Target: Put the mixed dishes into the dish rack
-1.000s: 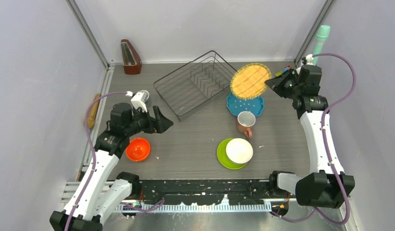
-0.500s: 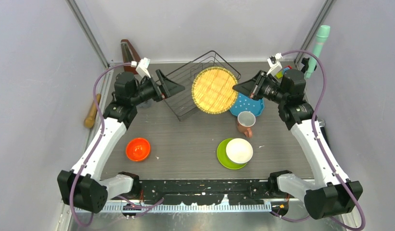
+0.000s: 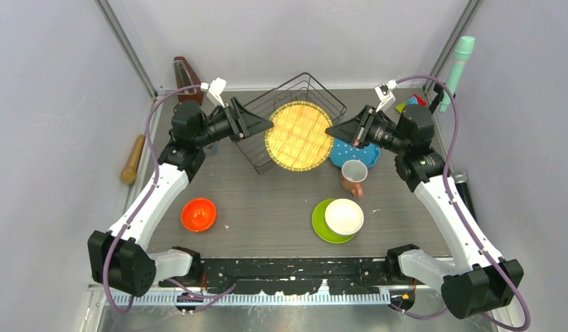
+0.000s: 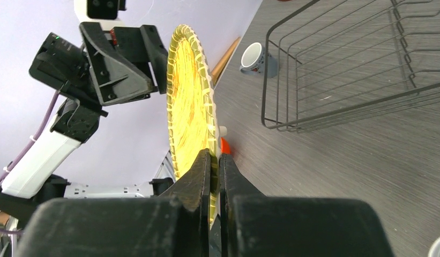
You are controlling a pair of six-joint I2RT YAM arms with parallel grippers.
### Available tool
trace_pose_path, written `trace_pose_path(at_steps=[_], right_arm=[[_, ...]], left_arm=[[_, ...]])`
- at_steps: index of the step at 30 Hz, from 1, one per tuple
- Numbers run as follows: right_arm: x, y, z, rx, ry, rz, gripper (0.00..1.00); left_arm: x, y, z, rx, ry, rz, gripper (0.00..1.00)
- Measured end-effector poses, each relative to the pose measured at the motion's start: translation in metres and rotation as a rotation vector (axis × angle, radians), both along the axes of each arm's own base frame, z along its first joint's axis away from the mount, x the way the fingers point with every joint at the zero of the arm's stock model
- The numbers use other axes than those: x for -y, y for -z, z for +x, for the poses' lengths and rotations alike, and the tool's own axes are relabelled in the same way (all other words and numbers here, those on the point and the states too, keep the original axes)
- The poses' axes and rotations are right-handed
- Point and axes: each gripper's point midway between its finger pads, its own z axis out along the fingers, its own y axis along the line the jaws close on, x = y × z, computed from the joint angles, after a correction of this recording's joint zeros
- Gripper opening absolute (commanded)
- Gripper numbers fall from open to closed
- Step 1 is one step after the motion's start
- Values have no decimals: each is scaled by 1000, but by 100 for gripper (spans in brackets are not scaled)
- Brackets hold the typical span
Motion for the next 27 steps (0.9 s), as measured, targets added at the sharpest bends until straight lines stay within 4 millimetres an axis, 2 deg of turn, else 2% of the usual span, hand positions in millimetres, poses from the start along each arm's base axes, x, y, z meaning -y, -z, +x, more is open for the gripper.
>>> trace_pose_path(at_steps=[1,2,7,8,9,10,11,12,14,17,19,22,27], right_arm=[[-1,-1,-1,3,-5,1,0],[-3,-1,-2,6,-11,2,0],[-10,-1,-5,9,-35,4,0],[-11,0,-5,6,-36,2,1],[-10,1,-3,4,-31,1,5],[-10,1,-2,-5,-24,4,29],[-9,3,0,-10,-18,4,46],[-9,3,0,-13,-15,4,72],[-9,3,1,-1,-9,-7,88],[-3,8,7,0,49,-37,91],[8,15,13,-13,127,-76,91],[30,24,20,-17,273,-133,91],[63,33,9,11,435,-192,92]], left_arm=[[2,2,0,-5,7,4,56],[3,5,-1,-10,11,9,51],[5,16,-1,-23,17,54,4],[5,16,-1,-18,17,58,0],[5,15,-1,0,20,66,0],[5,14,-2,10,29,68,0],[5,13,-3,30,31,76,0],[6,13,-3,35,30,79,0],[3,16,0,49,15,107,0],[-7,23,11,93,-53,206,0],[-17,19,23,162,-117,282,0],[-33,6,42,282,-221,381,0],[-51,-26,84,504,-349,563,0]])
